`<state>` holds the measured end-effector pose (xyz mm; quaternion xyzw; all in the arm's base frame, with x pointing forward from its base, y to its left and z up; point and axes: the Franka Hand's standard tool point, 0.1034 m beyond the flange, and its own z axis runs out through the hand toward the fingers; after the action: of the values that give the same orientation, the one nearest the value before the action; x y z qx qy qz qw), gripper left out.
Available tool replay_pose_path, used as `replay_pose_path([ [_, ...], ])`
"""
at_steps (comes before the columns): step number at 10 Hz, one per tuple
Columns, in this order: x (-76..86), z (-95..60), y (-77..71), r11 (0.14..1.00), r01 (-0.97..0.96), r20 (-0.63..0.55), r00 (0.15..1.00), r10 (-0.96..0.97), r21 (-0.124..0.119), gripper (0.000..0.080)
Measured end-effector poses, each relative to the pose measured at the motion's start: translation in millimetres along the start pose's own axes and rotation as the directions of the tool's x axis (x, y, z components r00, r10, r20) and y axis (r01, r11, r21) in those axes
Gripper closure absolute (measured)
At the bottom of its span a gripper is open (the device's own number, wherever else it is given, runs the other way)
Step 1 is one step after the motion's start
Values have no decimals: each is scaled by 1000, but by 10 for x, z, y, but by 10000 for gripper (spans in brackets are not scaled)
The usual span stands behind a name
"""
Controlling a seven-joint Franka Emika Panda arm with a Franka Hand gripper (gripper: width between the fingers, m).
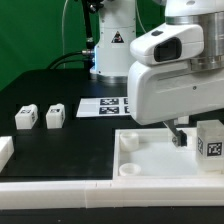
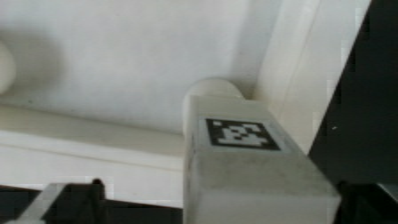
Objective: Assemble one leg
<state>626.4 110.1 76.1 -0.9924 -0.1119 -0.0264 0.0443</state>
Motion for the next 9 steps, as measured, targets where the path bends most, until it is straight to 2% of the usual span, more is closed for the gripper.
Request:
replay_pose_path([
  [1, -1, 1, -2, 1000, 1, 0, 1000, -1, 0, 280],
  [2, -2, 1, 0, 1000, 0, 0, 1000, 0, 0, 280],
  [3, -3, 2, 0, 1000, 0, 1, 1000, 0, 0, 418],
  [4, -4, 3, 0, 1000, 0, 1, 1000, 0, 0, 508],
  [7, -6, 5, -2, 999, -33, 1, 999, 33, 1, 508],
  [9, -6, 6, -9, 982, -190, 1, 982, 190, 6, 508],
])
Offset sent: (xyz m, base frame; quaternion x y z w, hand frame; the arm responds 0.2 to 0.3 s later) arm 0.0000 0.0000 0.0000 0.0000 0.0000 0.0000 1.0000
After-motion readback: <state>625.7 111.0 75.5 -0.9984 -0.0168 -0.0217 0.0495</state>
